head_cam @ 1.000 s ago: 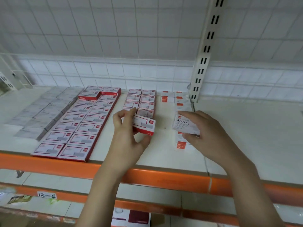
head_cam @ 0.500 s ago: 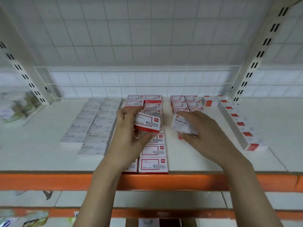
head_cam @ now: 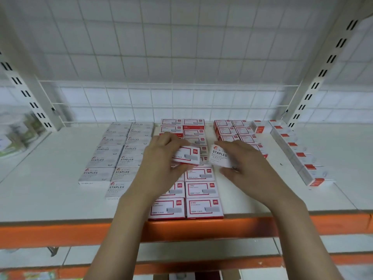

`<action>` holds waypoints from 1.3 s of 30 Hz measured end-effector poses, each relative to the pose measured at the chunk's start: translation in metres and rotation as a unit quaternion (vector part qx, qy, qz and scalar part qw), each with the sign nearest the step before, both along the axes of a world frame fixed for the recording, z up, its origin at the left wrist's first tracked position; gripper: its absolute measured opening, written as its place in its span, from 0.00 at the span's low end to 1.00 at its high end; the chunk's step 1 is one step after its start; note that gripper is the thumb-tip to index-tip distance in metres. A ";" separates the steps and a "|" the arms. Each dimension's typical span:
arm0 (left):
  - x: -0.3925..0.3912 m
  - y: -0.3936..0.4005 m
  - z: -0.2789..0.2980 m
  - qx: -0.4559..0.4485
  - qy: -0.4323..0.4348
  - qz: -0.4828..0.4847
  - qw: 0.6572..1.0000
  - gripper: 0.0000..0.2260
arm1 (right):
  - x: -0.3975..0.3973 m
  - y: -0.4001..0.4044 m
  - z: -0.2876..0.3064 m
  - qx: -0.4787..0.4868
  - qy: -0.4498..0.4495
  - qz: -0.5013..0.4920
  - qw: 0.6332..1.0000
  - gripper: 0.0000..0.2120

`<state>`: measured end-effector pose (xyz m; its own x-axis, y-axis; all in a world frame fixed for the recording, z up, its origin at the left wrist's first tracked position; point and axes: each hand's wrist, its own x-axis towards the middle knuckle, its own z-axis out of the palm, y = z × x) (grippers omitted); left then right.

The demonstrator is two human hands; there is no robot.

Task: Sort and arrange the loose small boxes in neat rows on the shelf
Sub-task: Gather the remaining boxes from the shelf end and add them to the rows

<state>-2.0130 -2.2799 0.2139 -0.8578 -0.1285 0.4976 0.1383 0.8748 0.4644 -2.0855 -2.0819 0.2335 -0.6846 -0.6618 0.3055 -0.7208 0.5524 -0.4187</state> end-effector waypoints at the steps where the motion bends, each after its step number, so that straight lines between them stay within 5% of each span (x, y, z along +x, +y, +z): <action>1: -0.007 -0.001 0.001 -0.027 -0.003 0.008 1.000 0.21 | -0.003 0.002 0.000 0.001 -0.002 -0.004 1.000 0.28; 7: -0.067 -0.002 0.013 -0.113 -0.077 0.036 0.990 0.22 | -0.022 0.013 -0.002 0.004 -0.011 -0.029 1.000 0.30; 14: -0.124 -0.010 -0.001 -0.100 -0.186 0.058 0.976 0.23 | -0.035 0.027 -0.004 -0.002 -0.012 -0.049 0.999 0.28; 20: -0.126 -0.013 -0.011 -0.122 -0.197 0.078 0.970 0.25 | -0.044 0.028 -0.010 0.006 -0.022 -0.055 0.998 0.28; 27: -0.103 -0.003 -0.013 -0.292 -0.175 0.088 0.936 0.17 | -0.048 0.017 -0.012 0.009 -0.033 -0.028 0.999 0.28; 39: -0.111 0.006 -0.010 -0.308 -0.203 0.117 0.922 0.16 | -0.054 0.019 -0.017 -0.006 -0.062 -0.011 0.998 0.28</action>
